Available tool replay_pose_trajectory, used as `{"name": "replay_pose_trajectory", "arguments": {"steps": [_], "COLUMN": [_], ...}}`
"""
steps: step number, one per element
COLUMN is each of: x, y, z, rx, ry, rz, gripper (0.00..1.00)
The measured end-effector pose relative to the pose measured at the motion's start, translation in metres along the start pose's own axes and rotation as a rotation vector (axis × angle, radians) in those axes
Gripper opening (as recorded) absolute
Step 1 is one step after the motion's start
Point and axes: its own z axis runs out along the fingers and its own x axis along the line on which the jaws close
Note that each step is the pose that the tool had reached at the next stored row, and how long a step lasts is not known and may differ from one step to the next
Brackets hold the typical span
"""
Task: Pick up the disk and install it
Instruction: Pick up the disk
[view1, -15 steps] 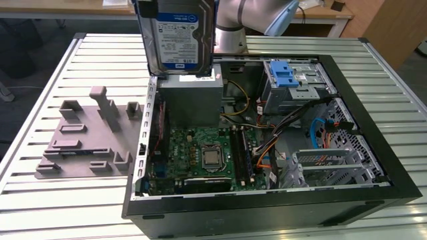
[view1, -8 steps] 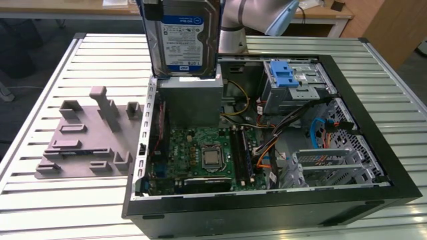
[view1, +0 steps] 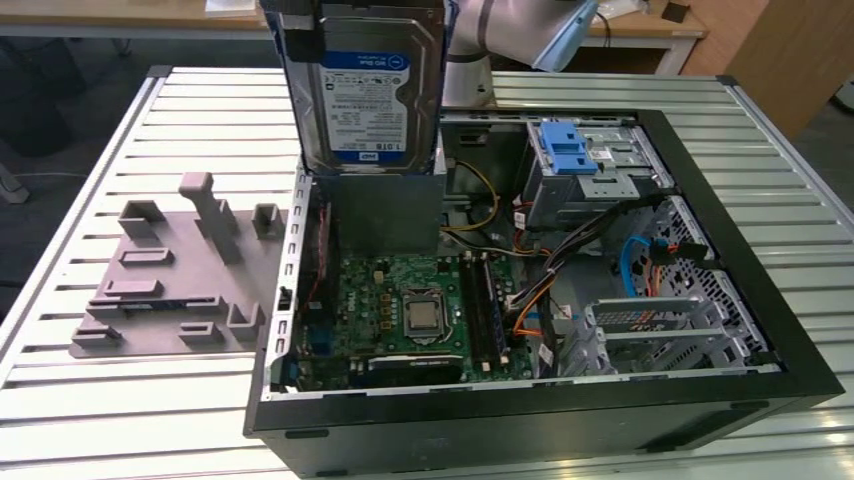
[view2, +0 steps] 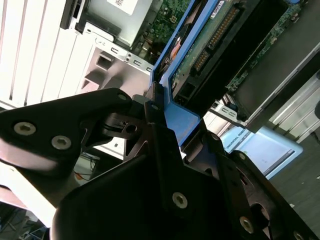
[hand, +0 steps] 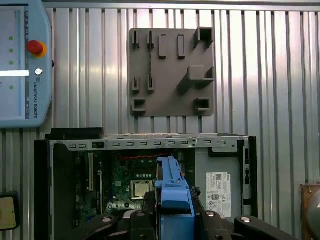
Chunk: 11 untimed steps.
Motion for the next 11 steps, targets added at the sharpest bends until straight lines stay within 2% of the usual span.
{"name": "replay_pose_trajectory", "arguments": {"steps": [3, 11], "x": [0.0022, 0.0017], "y": [-0.0038, -0.0286], "z": [0.0005, 0.0008], "rx": [0.0001, 0.0000], "ry": [-0.0002, 0.0000], "rz": [0.000, 0.000], "gripper": [0.36, 0.36]}}
